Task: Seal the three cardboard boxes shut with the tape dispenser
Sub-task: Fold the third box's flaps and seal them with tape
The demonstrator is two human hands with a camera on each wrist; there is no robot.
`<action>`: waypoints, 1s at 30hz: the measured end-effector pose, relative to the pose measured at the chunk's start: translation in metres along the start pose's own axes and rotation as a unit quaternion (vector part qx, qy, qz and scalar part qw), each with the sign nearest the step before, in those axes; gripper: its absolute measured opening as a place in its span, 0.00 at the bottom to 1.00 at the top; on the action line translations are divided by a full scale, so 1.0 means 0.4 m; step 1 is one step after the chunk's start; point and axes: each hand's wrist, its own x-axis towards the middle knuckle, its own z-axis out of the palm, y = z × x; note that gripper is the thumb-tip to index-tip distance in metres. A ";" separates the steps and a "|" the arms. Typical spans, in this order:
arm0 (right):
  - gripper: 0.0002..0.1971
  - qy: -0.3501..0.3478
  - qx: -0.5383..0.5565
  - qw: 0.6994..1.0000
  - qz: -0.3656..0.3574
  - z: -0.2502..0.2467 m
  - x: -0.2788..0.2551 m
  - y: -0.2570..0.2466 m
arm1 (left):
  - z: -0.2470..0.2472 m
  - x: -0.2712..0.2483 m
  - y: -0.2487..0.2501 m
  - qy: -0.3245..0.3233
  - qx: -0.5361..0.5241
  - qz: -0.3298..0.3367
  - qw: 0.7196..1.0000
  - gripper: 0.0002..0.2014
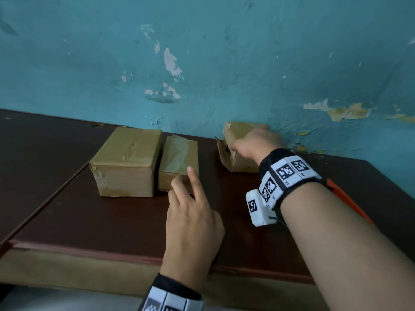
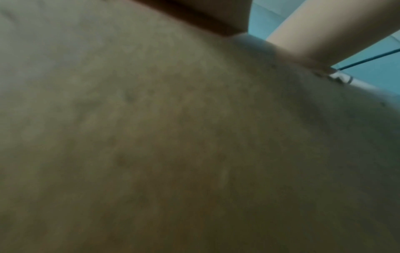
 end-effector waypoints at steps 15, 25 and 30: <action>0.26 -0.046 0.366 0.929 -0.015 -0.114 -0.239 0.188 | -0.025 -0.017 -0.007 0.056 -0.090 0.024 0.994 0.37; 0.32 -0.105 0.412 0.905 -0.010 -0.101 -0.345 0.292 | -0.071 -0.058 0.057 0.033 -0.247 0.063 0.966 0.22; 0.33 -0.166 0.485 0.858 0.014 -0.109 -0.385 0.337 | -0.109 -0.065 0.065 0.012 -0.480 0.066 0.875 0.28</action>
